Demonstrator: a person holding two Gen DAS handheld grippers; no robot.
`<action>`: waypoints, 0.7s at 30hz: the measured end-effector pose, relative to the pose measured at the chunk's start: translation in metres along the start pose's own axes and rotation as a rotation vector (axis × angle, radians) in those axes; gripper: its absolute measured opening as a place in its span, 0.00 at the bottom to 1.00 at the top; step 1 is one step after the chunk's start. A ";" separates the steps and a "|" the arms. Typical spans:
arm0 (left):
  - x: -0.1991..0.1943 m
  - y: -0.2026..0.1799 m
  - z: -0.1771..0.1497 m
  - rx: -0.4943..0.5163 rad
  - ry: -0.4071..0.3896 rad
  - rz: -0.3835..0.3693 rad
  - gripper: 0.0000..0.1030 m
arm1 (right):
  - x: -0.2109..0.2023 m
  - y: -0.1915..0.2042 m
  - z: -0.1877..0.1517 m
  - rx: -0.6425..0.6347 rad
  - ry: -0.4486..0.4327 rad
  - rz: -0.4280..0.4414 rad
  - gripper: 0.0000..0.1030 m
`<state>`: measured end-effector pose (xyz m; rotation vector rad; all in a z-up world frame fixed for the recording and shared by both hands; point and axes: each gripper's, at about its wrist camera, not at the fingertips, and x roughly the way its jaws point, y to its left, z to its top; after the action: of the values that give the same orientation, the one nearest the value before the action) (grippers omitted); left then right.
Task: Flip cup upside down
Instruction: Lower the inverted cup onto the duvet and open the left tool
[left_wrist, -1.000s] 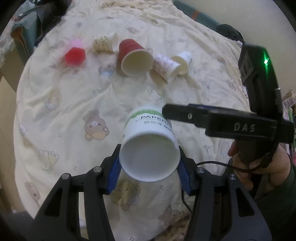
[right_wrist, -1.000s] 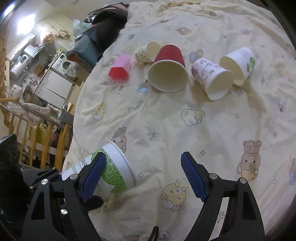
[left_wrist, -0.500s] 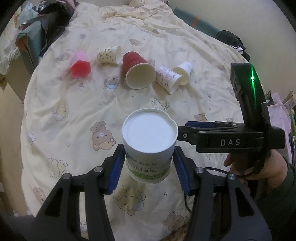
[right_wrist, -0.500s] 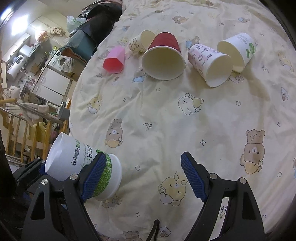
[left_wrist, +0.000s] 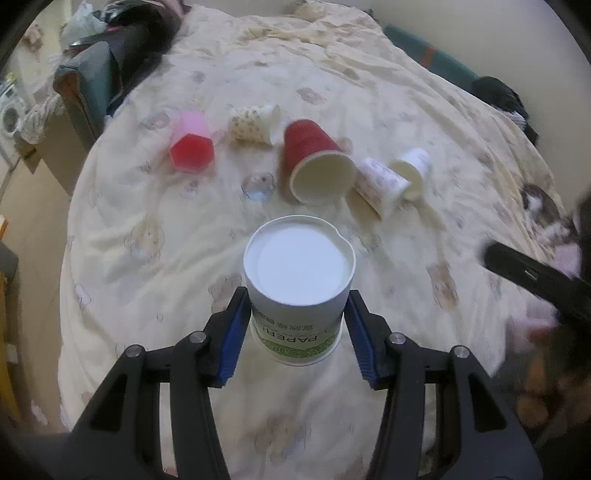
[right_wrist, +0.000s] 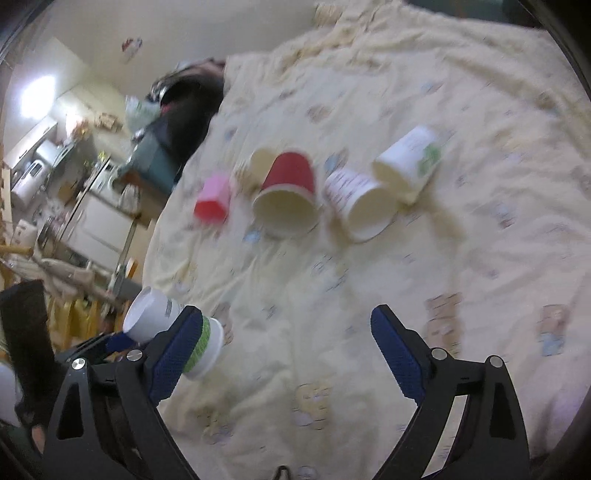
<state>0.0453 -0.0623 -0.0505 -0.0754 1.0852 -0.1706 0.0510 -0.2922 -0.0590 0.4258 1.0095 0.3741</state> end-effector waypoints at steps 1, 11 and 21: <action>0.006 -0.001 0.004 -0.013 0.001 0.005 0.46 | -0.006 -0.003 0.000 0.004 -0.017 -0.007 0.92; 0.078 -0.014 0.025 -0.069 0.034 0.087 0.46 | -0.025 -0.041 0.003 0.129 -0.042 0.033 0.93; 0.100 -0.022 0.016 -0.043 -0.014 0.141 0.47 | -0.026 -0.054 0.003 0.203 -0.034 0.072 0.94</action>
<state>0.1029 -0.1016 -0.1272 -0.0382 1.0766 -0.0200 0.0469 -0.3519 -0.0653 0.6506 1.0046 0.3289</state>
